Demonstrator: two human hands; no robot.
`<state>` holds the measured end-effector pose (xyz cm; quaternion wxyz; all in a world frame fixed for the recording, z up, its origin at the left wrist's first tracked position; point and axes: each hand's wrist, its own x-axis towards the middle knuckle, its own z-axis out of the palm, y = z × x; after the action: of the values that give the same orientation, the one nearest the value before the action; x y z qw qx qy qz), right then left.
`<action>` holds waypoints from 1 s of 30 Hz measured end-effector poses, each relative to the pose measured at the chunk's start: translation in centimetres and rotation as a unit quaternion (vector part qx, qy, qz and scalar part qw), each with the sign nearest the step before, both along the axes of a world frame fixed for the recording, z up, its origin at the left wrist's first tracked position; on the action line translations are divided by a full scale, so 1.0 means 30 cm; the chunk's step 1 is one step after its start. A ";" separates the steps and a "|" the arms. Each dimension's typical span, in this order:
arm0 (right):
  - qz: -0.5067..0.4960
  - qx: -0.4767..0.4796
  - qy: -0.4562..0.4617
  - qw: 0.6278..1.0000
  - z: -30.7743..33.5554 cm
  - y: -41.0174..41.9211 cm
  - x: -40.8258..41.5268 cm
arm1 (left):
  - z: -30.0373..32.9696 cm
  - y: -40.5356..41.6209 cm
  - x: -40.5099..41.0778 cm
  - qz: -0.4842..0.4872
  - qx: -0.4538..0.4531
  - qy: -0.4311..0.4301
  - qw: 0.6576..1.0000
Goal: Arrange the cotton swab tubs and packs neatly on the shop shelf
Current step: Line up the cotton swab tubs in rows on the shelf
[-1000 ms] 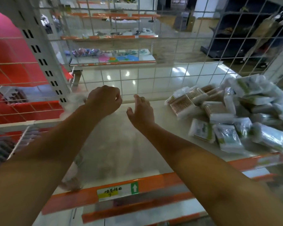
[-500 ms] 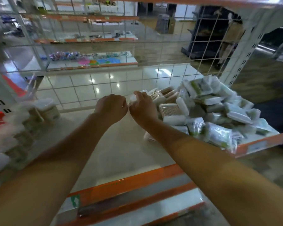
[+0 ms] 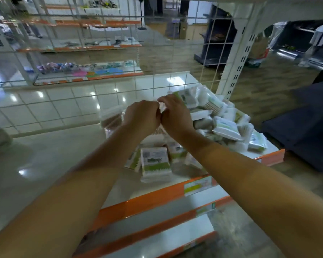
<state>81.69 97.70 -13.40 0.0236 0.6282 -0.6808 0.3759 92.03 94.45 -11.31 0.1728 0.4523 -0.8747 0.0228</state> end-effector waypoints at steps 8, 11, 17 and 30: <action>0.000 -0.020 0.098 0.995 -0.039 0.126 -0.272 | -0.052 0.092 -0.254 -0.051 0.035 0.007 0.998; -0.023 0.003 0.093 0.995 -0.048 0.160 -0.359 | -0.073 0.114 -0.314 -0.063 0.063 0.010 0.996; -0.106 -0.014 0.030 0.994 -0.067 0.209 -0.494 | -0.114 0.132 -0.376 -0.055 0.068 -0.031 0.996; -0.196 0.172 -0.071 0.963 -0.086 0.140 -0.657 | -0.169 0.108 -0.378 -0.051 0.062 -0.010 0.997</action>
<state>61.99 101.91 -15.99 -0.0597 0.4491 -0.8447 0.2850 80.69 97.68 -16.38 0.1365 0.4166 -0.8981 -0.0354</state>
